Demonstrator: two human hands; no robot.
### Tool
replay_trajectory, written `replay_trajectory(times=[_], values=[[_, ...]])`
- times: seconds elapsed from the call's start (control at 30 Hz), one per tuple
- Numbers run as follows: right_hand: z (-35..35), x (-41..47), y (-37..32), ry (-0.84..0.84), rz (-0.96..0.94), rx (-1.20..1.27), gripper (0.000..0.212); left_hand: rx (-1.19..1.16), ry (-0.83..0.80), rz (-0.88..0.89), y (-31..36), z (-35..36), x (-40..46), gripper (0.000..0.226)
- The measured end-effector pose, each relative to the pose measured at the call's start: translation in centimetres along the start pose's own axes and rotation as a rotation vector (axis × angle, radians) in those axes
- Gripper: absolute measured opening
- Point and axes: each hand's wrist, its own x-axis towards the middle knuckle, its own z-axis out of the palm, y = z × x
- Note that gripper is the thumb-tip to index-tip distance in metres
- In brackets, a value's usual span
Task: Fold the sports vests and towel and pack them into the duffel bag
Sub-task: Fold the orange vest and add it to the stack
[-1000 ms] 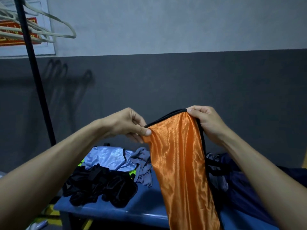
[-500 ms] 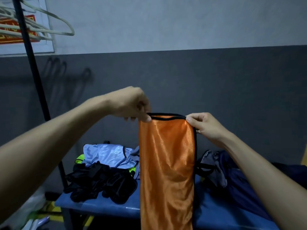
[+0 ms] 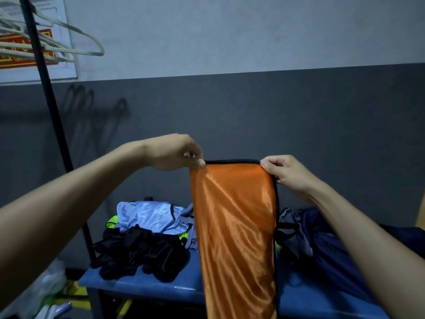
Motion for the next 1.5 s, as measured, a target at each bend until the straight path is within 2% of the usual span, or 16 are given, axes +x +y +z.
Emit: replay_trajectory(times=[0.07,0.17,0.27,0.37,0.5,0.57,0.7,0.83,0.9,0.97,1.07,1.13,1.23,1.33,1.43,1.5], values=[[-0.3,-0.3,-0.3,0.003,0.008,0.008,0.03,-0.031,0.062,-0.034,0.1,-0.1,0.1,0.02],[-0.7,-0.6,-0.5,0.005,-0.006,0.008,0.032,0.119,0.168,-0.08,1.1,-0.3,0.6,0.012],[-0.7,-0.8,-0.4,0.004,-0.027,-0.005,0.035,0.338,0.043,-0.185,2.9,-0.3,1.3,0.032],[-0.8,-0.9,-0.3,0.002,-0.037,-0.001,0.03,0.464,0.005,-0.179,4.1,-0.3,1.9,0.019],[-1.4,-1.3,-0.1,-0.011,-0.01,-0.016,0.029,0.415,0.063,-0.061,3.6,-0.5,1.9,0.015],[-1.9,-1.6,-0.3,-0.044,-0.002,-0.072,0.028,0.316,0.037,-0.034,3.3,-0.8,1.8,0.015],[-3.1,-2.6,-0.7,-0.13,0.057,-0.149,0.022,-0.28,-0.063,-0.029,4.5,-1.8,1.1,0.021],[-6.1,-4.5,-0.2,-0.178,0.183,-0.097,0.024,-0.595,-0.208,0.104,8.0,-0.5,2.0,0.029],[-8.0,-5.5,-0.8,-0.111,0.209,-0.086,0.021,-0.749,-0.216,0.175,10.4,0.8,3.0,0.022],[-10.1,-5.9,-2.1,0.038,0.187,-0.052,0.013,-0.931,-0.199,0.245,12.8,1.7,4.2,0.018],[-12.5,-4.2,-5.1,0.273,0.063,0.026,0.013,-1.201,-0.115,0.331,15.3,1.7,5.5,0.022],[-12.5,-2.0,-7.3,0.33,-0.04,-0.002,0.006,-1.353,-0.029,0.366,15.6,1.1,6.0,0.025],[-10.3,2.8,-9.2,0.358,-0.132,-0.122,0.012,-1.437,0.147,0.368,13.2,0.9,6.3,0.027],[-6.4,8.1,-8.4,0.305,-0.17,-0.106,0.012,-1.431,0.271,0.245,8.0,2.5,6.0,0.02],[-0.9,13.1,-4.1,0.213,-0.085,-0.034,0.013,-1.371,0.334,0.049,1.4,6.7,4.6,0.017],[4.1,15.7,0.4,0.102,0.03,-0.004,0.019,-1.306,0.332,-0.109,-3.3,11.0,3.0,0.024]])
